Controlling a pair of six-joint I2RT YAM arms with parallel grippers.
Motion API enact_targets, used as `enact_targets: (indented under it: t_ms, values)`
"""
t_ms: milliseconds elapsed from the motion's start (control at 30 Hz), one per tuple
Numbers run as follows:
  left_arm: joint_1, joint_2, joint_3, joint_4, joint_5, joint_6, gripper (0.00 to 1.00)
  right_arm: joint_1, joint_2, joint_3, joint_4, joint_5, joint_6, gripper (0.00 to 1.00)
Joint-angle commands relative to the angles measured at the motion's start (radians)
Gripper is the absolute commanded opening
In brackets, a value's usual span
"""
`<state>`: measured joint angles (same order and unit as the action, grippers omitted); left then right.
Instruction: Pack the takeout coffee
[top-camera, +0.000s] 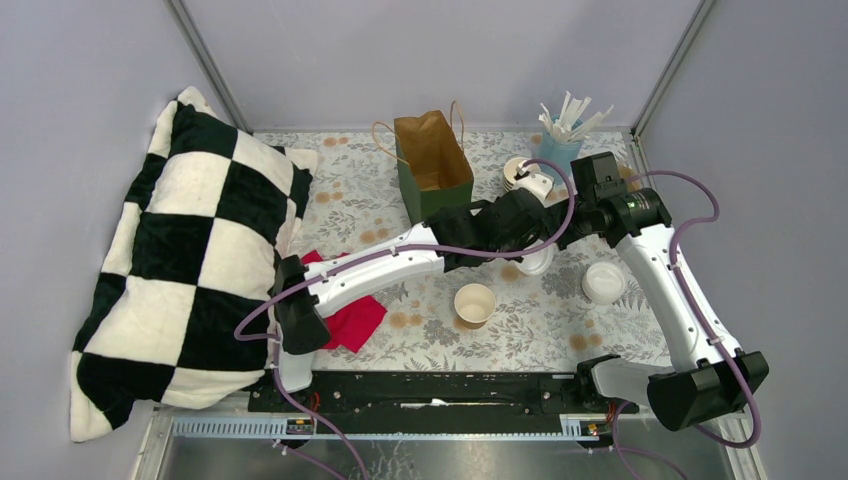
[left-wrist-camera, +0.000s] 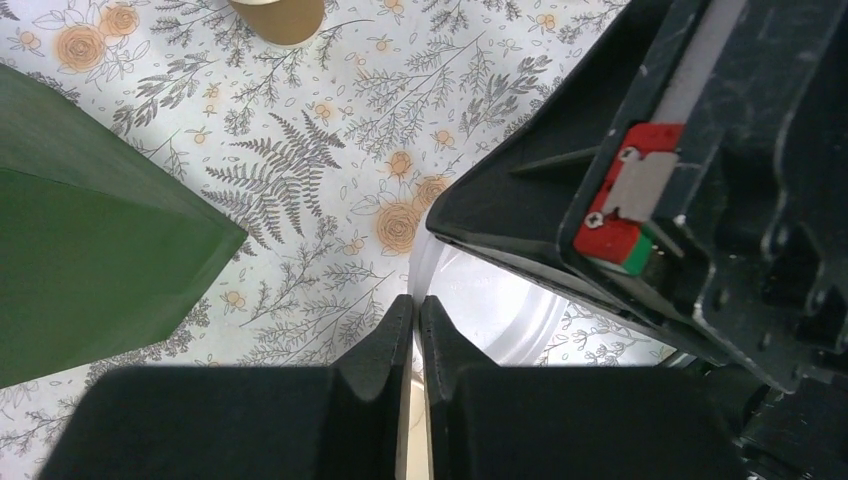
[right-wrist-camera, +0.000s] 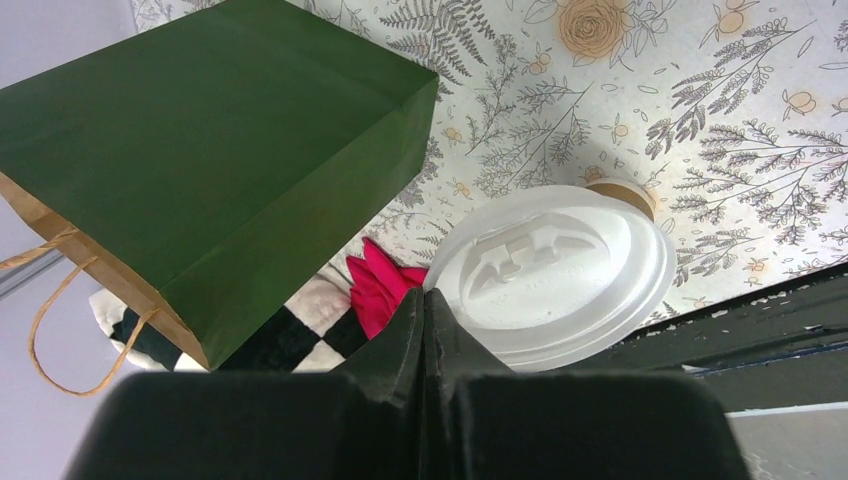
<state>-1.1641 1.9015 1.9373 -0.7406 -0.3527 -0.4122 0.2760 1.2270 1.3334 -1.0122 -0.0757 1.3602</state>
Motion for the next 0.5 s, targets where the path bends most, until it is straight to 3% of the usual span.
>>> enact_targets:
  t_ms: [0,100,233,300,467]
  values:
    - [-0.003,0.012,0.058,-0.008,-0.051,0.025,0.05,0.002,0.002,0.047,-0.019,0.033,0.02,0.0]
    - [-0.003,0.023,0.077,-0.023,-0.056,0.029,0.0,0.003,0.002,0.049,-0.016,0.028,0.02,0.0]
    - [-0.003,0.025,0.09,-0.031,-0.064,0.03,0.0,0.002,0.002,0.052,-0.009,0.024,0.01,0.0]
    - [-0.002,0.018,0.089,-0.031,-0.072,0.037,0.0,0.003,0.001,0.057,-0.003,0.031,-0.008,0.14]
    - [0.023,-0.042,0.04,-0.029,-0.061,0.026,0.0,0.002,-0.019,0.129,0.072,0.05,-0.212,0.65]
